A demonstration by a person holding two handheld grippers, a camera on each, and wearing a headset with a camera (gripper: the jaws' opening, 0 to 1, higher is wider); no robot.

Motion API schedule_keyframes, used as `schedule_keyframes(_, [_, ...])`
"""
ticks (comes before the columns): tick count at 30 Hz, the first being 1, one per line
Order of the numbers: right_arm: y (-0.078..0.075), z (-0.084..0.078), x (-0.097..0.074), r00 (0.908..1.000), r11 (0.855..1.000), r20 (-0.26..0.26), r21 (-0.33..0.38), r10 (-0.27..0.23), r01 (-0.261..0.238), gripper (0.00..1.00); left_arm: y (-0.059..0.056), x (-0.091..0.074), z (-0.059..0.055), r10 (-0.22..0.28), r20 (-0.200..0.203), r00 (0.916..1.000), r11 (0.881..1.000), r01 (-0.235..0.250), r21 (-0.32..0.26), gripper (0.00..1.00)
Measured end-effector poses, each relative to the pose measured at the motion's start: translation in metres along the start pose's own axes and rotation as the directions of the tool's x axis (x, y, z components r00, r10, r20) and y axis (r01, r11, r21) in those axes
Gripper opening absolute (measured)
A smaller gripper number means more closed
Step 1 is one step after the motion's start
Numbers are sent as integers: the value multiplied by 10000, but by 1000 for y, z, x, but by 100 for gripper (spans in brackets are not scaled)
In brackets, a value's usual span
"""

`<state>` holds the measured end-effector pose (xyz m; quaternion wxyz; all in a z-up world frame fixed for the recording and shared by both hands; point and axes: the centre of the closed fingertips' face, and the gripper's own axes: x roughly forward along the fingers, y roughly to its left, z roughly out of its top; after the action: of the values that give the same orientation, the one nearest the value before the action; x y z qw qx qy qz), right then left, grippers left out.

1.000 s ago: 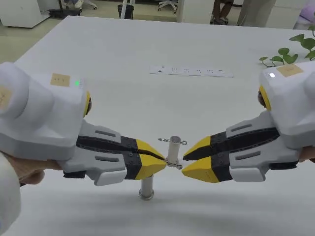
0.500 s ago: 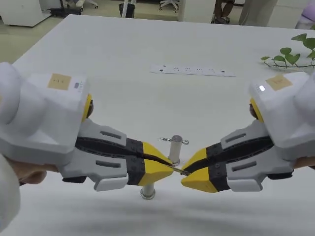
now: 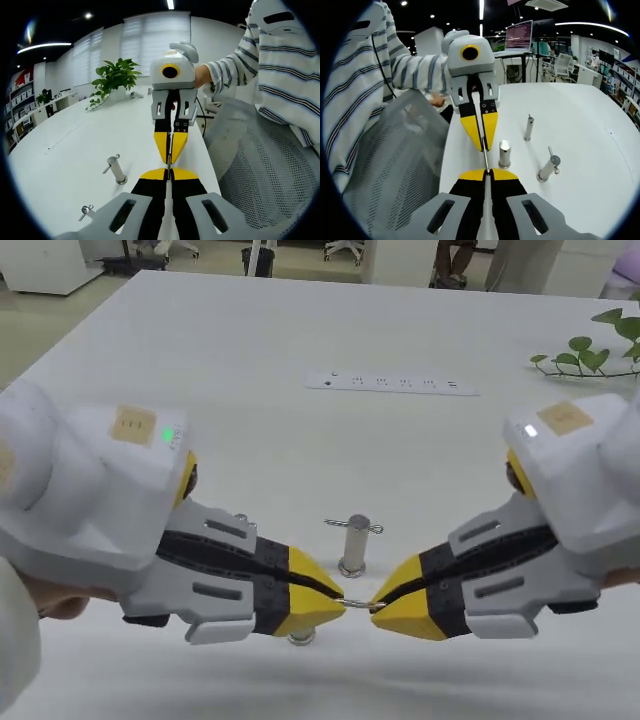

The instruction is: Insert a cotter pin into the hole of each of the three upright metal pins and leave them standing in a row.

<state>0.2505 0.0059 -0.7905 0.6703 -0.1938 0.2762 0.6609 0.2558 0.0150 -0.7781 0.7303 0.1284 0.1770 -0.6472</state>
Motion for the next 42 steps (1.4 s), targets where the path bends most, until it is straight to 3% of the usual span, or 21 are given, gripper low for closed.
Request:
schedule_keyframes(6, [2, -1, 0, 10000, 9999, -64, -144, 73, -74, 4, -3, 0, -2, -69, -17, 10000, 9997, 69, -221, 1])
schedule_keyframes(12, [-2, 3, -1, 9996, 9999, 234, 60, -141, 140, 4, 2, -2, 2, 257, 253, 9993, 9986, -245, -459, 2])
schedule_keyframes(16, [-4, 4, 0, 9992, 9996, 332, 193, -214, 207, 4, 11, -3, 3, 694, 347, 9970, 9969, -681, -390, 14])
schedule_keyframes(18, [-6, 2, 0, 9991, 9993, 282, 219, -323, 316, 4, 16, -4, 0, 991, 242, 9948, 9947, -984, -289, 22])
schedule_keyframes(26, [-17, -7, 1, 9965, 9959, 49, 352, -839, 837, 4, 34, -7, -21, 1981, -304, 9797, 9797, -1989, -259, 30])
schedule_keyframes(31, [-22, -13, 2, 9946, 9931, -86, 534, -1037, 1041, 4, 41, -8, -30, 2342, -511, 9708, 9713, -2359, -294, 29])
schedule_keyframes(42, [-24, -22, 7, 9930, 9890, -328, 921, -1134, 1160, 4, 38, 3, -51, 2175, -783, 9729, 9704, -2242, -895, 26])
